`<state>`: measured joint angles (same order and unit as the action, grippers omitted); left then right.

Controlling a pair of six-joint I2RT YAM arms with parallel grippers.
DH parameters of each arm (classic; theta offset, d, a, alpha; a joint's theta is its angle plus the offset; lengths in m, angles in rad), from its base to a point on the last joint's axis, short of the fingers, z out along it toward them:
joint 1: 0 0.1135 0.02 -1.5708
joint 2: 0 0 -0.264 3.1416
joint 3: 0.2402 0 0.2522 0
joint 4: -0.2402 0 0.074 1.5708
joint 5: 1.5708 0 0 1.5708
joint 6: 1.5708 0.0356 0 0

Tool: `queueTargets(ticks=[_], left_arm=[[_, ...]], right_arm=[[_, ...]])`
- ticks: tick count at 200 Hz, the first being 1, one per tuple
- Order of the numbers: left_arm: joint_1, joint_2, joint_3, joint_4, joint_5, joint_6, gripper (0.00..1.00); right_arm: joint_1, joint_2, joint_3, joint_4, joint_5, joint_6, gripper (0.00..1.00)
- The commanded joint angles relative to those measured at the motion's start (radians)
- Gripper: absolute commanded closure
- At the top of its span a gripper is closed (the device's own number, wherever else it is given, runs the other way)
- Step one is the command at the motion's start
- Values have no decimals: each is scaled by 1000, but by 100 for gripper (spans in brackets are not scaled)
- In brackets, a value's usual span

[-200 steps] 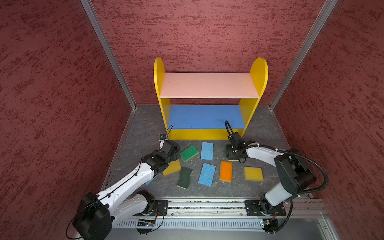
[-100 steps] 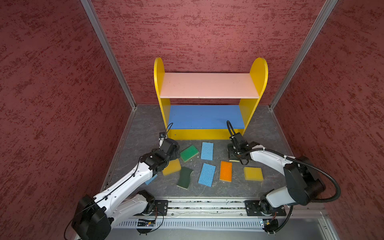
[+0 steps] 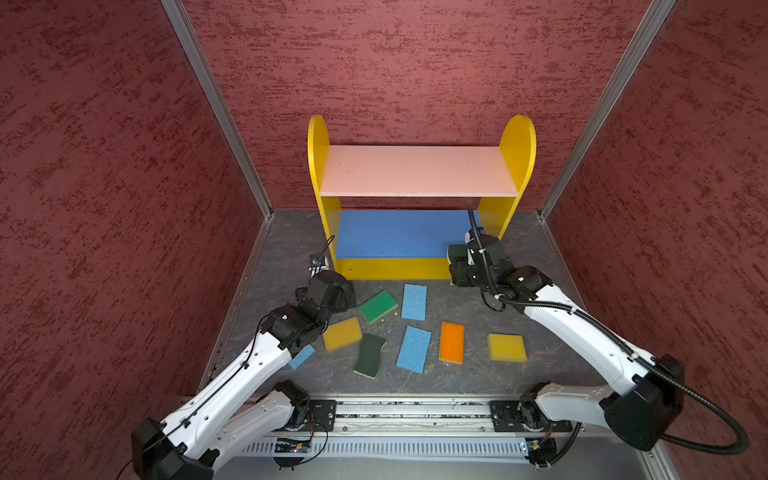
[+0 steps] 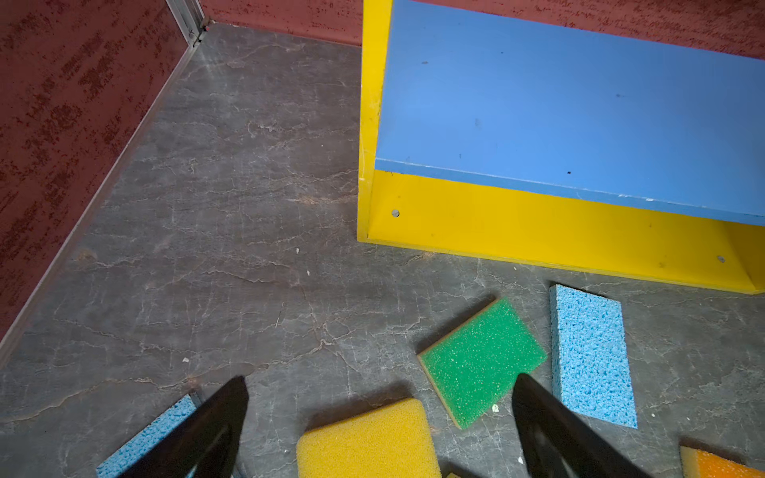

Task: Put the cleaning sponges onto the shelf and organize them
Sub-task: 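Lift the dark green sponge with the right gripper up to the pink shelf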

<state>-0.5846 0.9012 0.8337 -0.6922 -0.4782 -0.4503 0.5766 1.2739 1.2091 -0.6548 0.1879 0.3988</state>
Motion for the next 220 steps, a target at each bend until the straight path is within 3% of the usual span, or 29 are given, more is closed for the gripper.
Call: queueTargets(ticks=[1, 96, 184, 220], left_arm=[[-4, -16, 27, -32, -21, 19, 0], [-4, -28, 58, -32, -32, 19, 0], [-4, 13, 105, 11, -19, 46, 0], [-3, 54, 146, 11, -33, 67, 0]], right_arm=[[9, -22, 86, -32, 26, -45, 40], [11, -9, 391, -30, 18, -174, 41], [6, 130, 555, 91, 201, -405, 41], [-28, 212, 636, 142, 222, -464, 41]])
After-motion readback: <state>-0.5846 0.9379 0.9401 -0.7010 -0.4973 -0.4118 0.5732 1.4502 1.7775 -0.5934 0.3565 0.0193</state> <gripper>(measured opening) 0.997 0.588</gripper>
